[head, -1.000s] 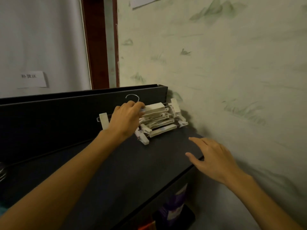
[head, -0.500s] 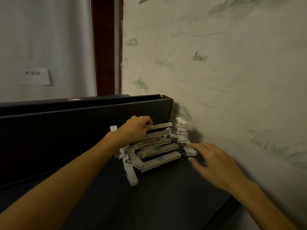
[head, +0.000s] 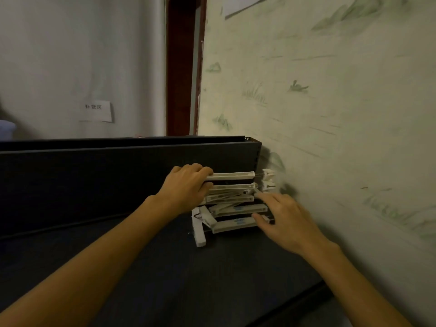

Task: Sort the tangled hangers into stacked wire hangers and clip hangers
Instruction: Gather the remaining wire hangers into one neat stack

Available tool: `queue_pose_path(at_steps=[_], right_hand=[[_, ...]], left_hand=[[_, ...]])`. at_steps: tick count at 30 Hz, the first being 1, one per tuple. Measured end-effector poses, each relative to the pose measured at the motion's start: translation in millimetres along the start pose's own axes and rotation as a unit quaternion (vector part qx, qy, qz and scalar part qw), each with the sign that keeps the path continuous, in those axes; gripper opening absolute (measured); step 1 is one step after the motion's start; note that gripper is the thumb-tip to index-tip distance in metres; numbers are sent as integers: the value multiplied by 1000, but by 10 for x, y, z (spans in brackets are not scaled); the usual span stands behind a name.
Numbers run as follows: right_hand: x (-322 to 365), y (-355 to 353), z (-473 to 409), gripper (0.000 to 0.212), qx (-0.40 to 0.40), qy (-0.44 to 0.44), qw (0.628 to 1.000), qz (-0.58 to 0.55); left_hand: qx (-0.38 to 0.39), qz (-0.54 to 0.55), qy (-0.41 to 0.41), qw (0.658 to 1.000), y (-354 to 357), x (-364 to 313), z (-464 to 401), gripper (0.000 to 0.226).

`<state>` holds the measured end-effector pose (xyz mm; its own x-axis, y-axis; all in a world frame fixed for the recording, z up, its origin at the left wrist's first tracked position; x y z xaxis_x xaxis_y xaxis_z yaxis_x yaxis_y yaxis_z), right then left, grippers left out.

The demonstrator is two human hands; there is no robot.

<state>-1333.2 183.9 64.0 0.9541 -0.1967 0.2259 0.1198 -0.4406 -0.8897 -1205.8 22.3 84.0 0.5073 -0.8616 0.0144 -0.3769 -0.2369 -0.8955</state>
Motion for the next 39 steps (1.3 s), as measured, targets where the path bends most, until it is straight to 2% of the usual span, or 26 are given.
queue_pose_path(at_steps=[4, 8, 12, 15, 17, 20, 22, 27, 34, 39], right_hand=[[459, 0, 114, 54, -16, -37, 999, -15], [1224, 195, 294, 53, -35, -100, 992, -65], [1978, 625, 623, 56, -3, -121, 986, -114], [2601, 916, 886, 57, 28, -132, 983, -122], [3070, 1045, 1020, 56, 44, -150, 979, -128], [3787, 1065, 1093, 54, 33, -179, 974, -132], [4286, 1029, 1093, 53, 10, -192, 972, -133], [5736, 1119, 1240, 51, -40, -219, 962, -161], [7465, 1683, 1572, 51, 10, -239, 955, -177], [8220, 1886, 1446, 49, 14, -238, 954, -180]], left_hand=[[-20, -45, -62, 997, -249, 49, 718, 38], [-48, -98, -146, 983, -391, 208, 1760, 37], [-7, -125, -268, 955, -479, 592, 2987, 36], [-29, -106, -329, 938, -738, 886, 3718, 30], [-79, -111, -345, 929, -1025, 1009, 4074, 21], [-162, -105, -346, 918, -1498, 1208, 4512, 23], [-174, -120, -342, 916, -1712, 1461, 4812, 21], [-137, -164, -386, 897, -2074, 2468, 5951, 15], [-81, -220, -425, 874, -2579, 3589, 7409, 19], [-58, -222, -443, 867, -2833, 4264, 7940, 20]])
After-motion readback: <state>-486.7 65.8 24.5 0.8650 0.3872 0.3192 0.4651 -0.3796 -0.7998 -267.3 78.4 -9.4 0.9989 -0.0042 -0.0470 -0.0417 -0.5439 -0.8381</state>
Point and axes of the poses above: each hand's wrist, its own z-axis away from the middle knuckle, its own y-axis out of the palm, x = y × z, the point moved 7 cm from there along -z, towards the middle knuckle, and after that the axes turned 7 degrees about -z, right-handed, at the moved point
